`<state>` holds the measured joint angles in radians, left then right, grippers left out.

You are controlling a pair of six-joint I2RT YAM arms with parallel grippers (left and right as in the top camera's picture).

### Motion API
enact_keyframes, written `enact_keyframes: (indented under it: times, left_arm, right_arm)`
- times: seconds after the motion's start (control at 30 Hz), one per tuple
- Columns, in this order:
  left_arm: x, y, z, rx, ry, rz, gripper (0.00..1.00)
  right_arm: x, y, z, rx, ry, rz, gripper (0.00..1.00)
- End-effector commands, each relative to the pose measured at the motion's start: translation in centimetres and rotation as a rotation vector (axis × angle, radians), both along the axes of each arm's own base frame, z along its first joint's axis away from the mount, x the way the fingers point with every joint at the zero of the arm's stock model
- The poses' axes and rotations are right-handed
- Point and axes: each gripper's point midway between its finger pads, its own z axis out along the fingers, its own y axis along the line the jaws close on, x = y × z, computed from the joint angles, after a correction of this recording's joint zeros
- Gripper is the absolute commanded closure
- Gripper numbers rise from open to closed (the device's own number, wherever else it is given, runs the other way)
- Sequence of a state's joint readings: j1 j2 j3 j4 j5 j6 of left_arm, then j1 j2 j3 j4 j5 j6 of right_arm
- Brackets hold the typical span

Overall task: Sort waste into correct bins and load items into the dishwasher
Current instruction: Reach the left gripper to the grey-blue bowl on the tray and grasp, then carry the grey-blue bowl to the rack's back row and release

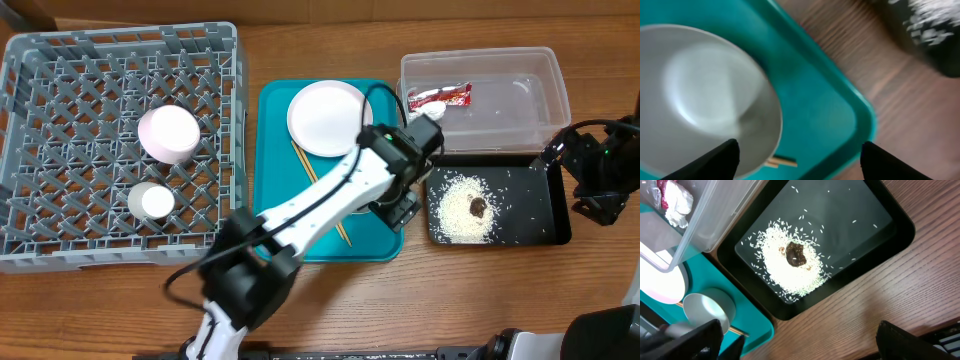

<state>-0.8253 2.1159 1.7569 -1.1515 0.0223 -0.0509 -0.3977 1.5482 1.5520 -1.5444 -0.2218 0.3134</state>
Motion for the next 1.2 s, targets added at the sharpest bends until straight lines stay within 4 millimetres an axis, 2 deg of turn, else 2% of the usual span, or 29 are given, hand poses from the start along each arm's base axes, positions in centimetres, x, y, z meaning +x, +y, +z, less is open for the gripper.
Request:
enact_keyframes:
  times: [0.0,0.1,0.27,0.3,0.43,0.53,0.63,0.73,0.9,0.97,1.07,1.17]
  left_arm:
    - [0.5,0.6,-2.1,0.066,0.005,0.013,0.31]
    - [0.3,1.1,-3.3,0.095,0.027,0.015,0.54]
    - [1.5,1.5,-2.5,0.117,-0.029,0.029,0.85]
    - [1.7,1.6,-2.3,0.12,-0.04,0.04,0.96]
    - [2.4,1.7,-1.0,0.114,-0.049,0.064,0.96]
    - [3.4,1.8,1.3,0.093,-0.066,0.091,0.96]
    - [4.9,2.0,4.8,0.04,-0.109,0.12,0.96]
    - [6.8,2.8,9.3,-0.032,-0.177,0.169,0.96]
    - [9.8,6.3,16.7,-0.199,-0.275,0.262,0.96]
    - [10.7,8.1,18.9,-0.275,-0.291,0.281,0.96]
    - [11.9,11.0,21.2,-0.381,-0.3,0.305,0.96]
    - [12.9,13.4,22.3,-0.502,-0.274,0.297,0.96]
  right_arm:
    - [0.2,0.0,0.8,-0.006,-0.033,0.006,0.0]
    - [0.2,0.0,0.8,-0.006,-0.032,0.006,0.0]
    - [0.2,0.0,0.8,-0.006,-0.032,0.006,0.0]
    - [0.2,0.0,0.8,-0.006,-0.032,0.006,0.0]
    - [0.1,0.1,0.8,-0.004,-0.028,0.007,0.0]
    - [0.1,0.1,0.8,-0.004,-0.028,0.007,0.0]
    - [0.1,0.1,0.8,-0.005,-0.028,0.007,0.0]
    - [0.1,0.1,0.8,-0.006,-0.03,0.015,0.0]
    - [0.1,0.1,0.8,-0.007,-0.031,0.022,0.0]
    - [0.1,0.1,0.8,-0.007,-0.031,0.022,0.0]
    - [0.1,0.1,0.8,-0.007,-0.031,0.022,0.0]
    - [0.1,0.1,0.8,-0.007,-0.031,0.022,0.0]
